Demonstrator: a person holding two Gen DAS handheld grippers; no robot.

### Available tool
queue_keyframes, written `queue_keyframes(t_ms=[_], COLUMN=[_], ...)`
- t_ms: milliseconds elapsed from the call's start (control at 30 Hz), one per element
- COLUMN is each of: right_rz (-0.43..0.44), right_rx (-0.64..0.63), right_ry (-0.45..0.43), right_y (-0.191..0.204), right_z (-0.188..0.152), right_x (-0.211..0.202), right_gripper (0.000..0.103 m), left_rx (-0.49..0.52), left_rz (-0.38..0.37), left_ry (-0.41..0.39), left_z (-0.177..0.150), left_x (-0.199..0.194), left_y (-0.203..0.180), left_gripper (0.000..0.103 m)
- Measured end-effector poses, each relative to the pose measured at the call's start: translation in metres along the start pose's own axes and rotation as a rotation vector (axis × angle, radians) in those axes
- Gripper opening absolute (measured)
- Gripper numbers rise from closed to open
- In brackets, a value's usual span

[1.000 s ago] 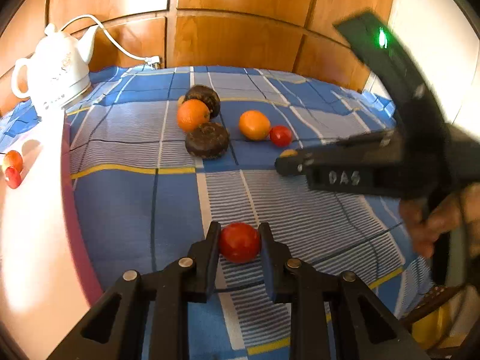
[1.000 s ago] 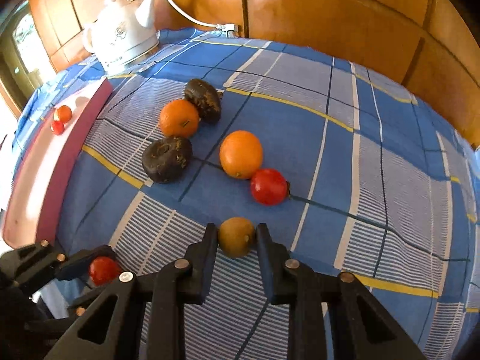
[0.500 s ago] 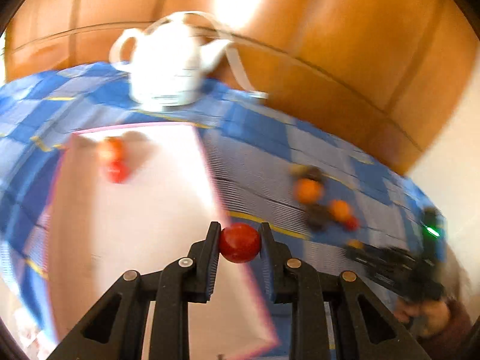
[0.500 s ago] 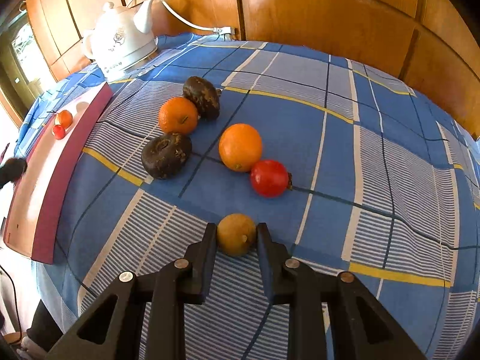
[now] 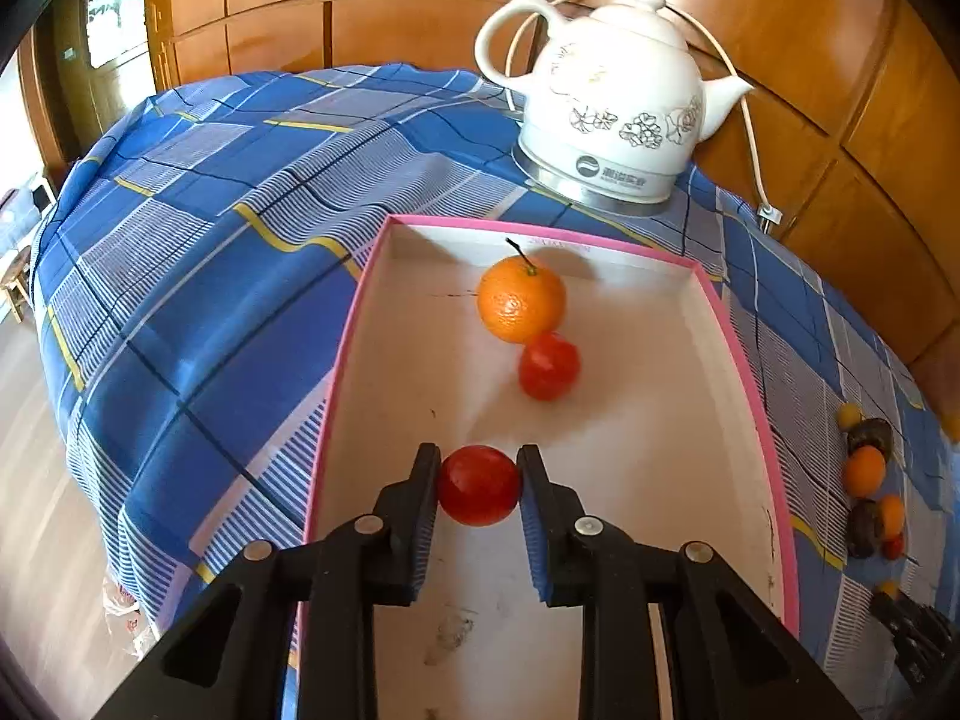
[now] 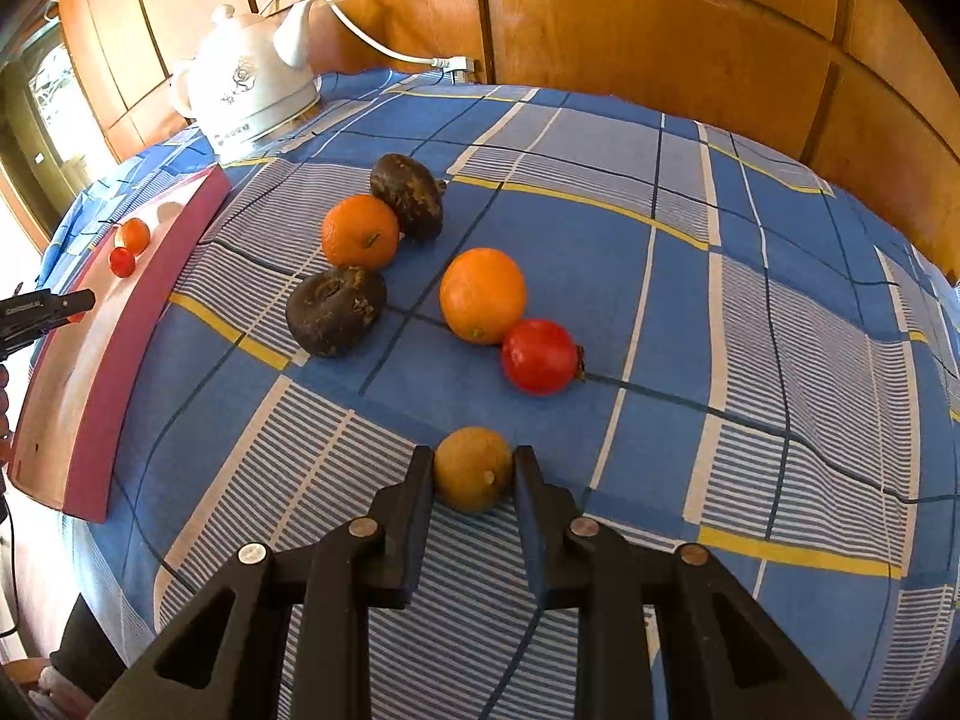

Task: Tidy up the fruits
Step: 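Carry the tomato into the tray with the left gripper while the right gripper grasps the yellow fruit, then lower the yellow fruit into the tray and open the right gripper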

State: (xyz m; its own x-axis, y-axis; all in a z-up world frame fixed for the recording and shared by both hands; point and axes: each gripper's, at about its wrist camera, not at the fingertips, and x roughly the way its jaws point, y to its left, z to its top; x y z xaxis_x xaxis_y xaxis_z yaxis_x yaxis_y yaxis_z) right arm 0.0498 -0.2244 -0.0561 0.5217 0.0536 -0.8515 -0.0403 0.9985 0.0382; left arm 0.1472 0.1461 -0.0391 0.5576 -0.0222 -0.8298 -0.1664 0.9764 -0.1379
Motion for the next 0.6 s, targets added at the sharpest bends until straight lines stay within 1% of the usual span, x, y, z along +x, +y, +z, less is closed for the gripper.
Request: queue_keyframes(t_ms=[100, 167, 233, 267, 400, 600], right_rz=[-0.003, -0.003, -0.005, -0.006, -0.003, -0.005], right_rx=[0.001, 0.003, 0.002, 0.002, 0.008, 0.006], right_ry=[-0.003, -0.004, -0.005, -0.006, -0.010, -0.015], right_y=[0.000, 0.000, 0.001, 0.001, 0.000, 0.000], right_z=[0.000, -0.001, -0.001, -0.001, -0.001, -0.002], right_x=[0.000, 0.000, 0.000, 0.000, 0.000, -0.002], right_gripper=[0.026, 0.026, 0.026, 0.026, 0.026, 0.026], left_rx=[-0.001, 0.014, 0.024, 0.029, 0.073, 0.117], left_rz=[0.025, 0.036, 0.048, 0.047, 0.010, -0.056], left_ry=[-0.024, -0.060, -0.103, -0.123, -0.170, -0.160], left_z=[-0.001, -0.005, -0.009, -0.011, -0.022, -0.043], left_x=[-0.005, -0.017, -0.031, -0.037, -0.061, -0.079], left_y=[0.002, -0.002, -0.007, -0.010, -0.024, -0.042], left_gripper=[0.031, 0.032, 0.038, 0.042, 0.045, 0.048])
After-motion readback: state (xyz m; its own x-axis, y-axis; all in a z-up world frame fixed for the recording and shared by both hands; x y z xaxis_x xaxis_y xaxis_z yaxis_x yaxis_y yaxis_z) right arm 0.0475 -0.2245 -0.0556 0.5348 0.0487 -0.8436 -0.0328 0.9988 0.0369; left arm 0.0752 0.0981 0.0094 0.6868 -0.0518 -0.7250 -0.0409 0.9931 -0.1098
